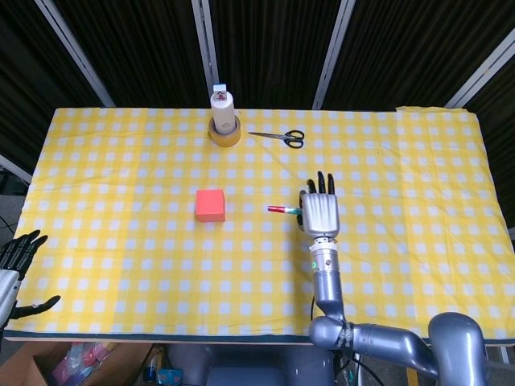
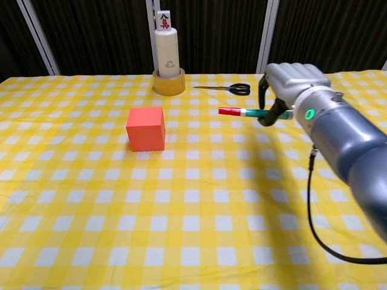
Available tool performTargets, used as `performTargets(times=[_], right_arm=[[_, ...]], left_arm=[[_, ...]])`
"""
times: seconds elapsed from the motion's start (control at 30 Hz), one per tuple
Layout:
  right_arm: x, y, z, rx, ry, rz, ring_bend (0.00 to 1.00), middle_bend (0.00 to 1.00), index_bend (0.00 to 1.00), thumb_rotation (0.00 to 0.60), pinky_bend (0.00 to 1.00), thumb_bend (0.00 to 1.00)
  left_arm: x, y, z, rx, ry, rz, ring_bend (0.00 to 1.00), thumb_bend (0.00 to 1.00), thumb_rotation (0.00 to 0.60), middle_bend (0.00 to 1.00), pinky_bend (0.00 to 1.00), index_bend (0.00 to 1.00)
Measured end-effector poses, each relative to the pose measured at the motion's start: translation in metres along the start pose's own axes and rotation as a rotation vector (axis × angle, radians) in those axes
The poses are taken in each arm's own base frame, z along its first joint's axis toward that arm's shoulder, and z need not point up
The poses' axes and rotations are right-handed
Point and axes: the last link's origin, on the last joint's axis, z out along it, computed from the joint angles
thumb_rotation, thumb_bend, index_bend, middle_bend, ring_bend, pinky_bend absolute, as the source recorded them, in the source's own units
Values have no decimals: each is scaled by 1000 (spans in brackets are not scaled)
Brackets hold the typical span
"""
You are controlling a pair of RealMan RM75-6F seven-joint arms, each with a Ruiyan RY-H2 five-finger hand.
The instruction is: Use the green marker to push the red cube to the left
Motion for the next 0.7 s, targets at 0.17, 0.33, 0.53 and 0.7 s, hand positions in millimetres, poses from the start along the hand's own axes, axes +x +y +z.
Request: performTargets(times=[0.17, 0.33, 0.53, 0.7], right_arm=[[1, 43, -2, -26, -14, -14, 14, 250, 619, 600, 40, 426], [-3, 74, -2, -26, -39, -41, 14, 250, 619, 600, 40, 426], [-14, 100, -1, -47, -73, -54, 14, 249, 577, 600, 40, 426], [-23, 111, 1, -90, -100, -39, 14, 239, 436, 600, 40, 426]], left_arm=[[-3, 3, 0, -7, -4, 12, 0, 0, 600, 0, 0, 0], [-6, 7, 1, -17, -7, 19, 0, 0, 600, 0, 0, 0], [-9, 10, 3, -24, -14, 29, 0, 0, 600, 0, 0, 0], [-10, 12, 5, -27, -15, 34, 0, 0, 600, 0, 0, 0]])
